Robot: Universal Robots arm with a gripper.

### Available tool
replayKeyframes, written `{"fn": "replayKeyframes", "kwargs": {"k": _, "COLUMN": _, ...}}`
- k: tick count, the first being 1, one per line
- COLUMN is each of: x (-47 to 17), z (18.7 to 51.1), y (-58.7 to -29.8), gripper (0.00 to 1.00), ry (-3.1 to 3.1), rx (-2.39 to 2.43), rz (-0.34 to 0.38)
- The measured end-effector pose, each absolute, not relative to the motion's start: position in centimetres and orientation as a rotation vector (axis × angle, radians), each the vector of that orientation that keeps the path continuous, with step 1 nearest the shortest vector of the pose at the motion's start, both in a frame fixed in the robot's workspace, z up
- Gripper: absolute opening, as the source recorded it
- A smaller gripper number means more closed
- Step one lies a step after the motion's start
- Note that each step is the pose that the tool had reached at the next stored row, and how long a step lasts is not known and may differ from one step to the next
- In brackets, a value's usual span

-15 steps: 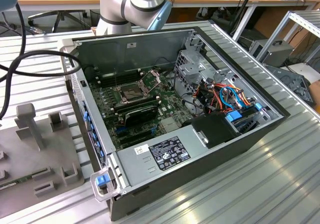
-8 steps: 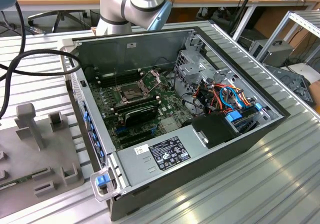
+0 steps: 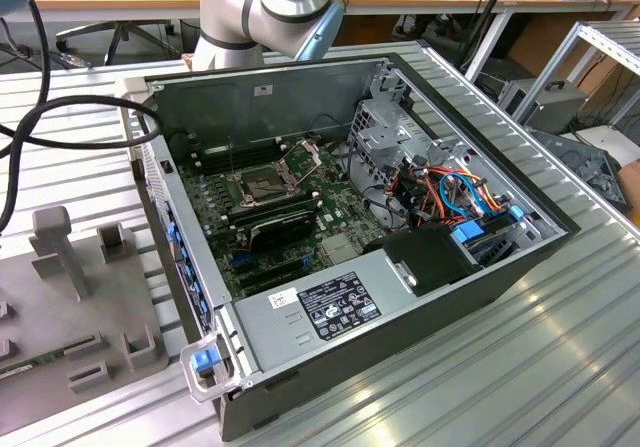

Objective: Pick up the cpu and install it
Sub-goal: 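Pick up the cpu and move it towards the insertion slot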

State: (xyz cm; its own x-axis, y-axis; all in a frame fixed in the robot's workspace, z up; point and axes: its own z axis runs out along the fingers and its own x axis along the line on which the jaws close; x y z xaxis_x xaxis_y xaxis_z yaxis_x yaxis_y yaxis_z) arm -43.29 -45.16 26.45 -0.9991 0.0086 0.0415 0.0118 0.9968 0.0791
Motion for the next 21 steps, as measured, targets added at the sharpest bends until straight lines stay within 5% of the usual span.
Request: {"fn": "replayKeyframes", "kwargs": {"k": 21, "x": -43.29, "z": 27.07, "y": -45.16, "gripper": 0.55, "ry": -3.097, "rx": -0.016, "rz": -0.137}}
